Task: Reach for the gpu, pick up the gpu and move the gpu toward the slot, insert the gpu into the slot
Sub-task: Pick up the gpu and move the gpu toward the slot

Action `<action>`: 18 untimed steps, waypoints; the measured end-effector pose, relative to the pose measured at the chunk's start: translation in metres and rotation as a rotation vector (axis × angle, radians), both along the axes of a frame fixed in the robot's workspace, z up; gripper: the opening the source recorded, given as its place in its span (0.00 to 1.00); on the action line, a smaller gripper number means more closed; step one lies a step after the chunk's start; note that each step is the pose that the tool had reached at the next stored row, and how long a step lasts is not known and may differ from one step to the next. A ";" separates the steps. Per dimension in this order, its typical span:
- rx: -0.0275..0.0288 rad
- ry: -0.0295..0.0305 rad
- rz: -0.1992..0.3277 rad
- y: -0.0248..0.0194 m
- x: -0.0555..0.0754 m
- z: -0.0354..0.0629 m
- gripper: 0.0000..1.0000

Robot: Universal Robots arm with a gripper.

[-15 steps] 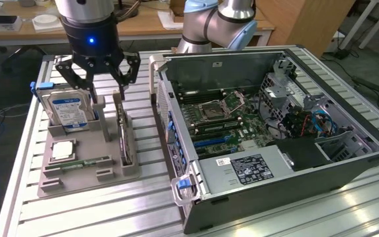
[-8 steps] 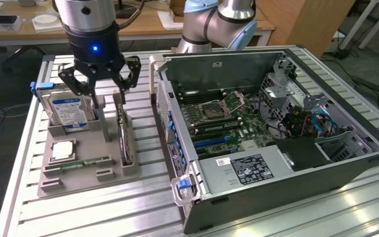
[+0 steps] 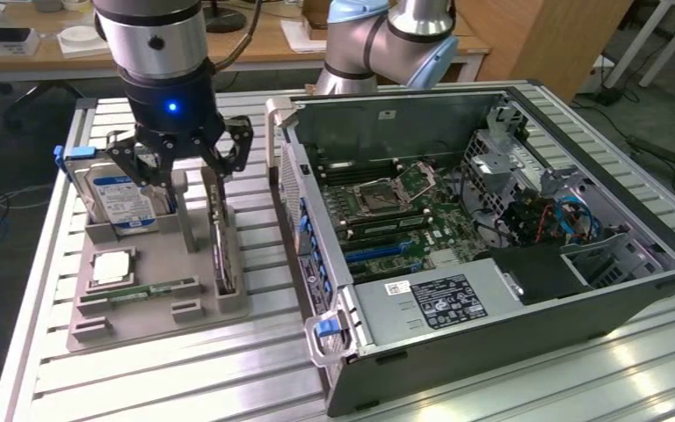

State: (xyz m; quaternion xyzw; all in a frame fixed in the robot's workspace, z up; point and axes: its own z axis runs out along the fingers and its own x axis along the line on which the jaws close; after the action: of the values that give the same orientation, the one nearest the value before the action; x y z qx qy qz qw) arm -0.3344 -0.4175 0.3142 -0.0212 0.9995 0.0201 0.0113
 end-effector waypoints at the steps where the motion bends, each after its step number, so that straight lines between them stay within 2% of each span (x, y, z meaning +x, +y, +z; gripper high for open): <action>1: -0.0001 0.0000 0.000 -0.0006 0.000 -0.0018 0.59; 4: -0.0001 -0.0006 -0.004 -0.0012 0.000 -0.0072 0.59; 8: -0.0001 -0.0056 -0.029 -0.0016 0.000 -0.0138 0.59; 18: -0.0002 -0.0063 -0.032 -0.0019 0.003 -0.0313 0.59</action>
State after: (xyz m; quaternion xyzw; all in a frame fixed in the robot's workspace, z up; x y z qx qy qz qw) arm -0.3316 -0.4194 0.2829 -0.0050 0.9997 0.0197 0.0148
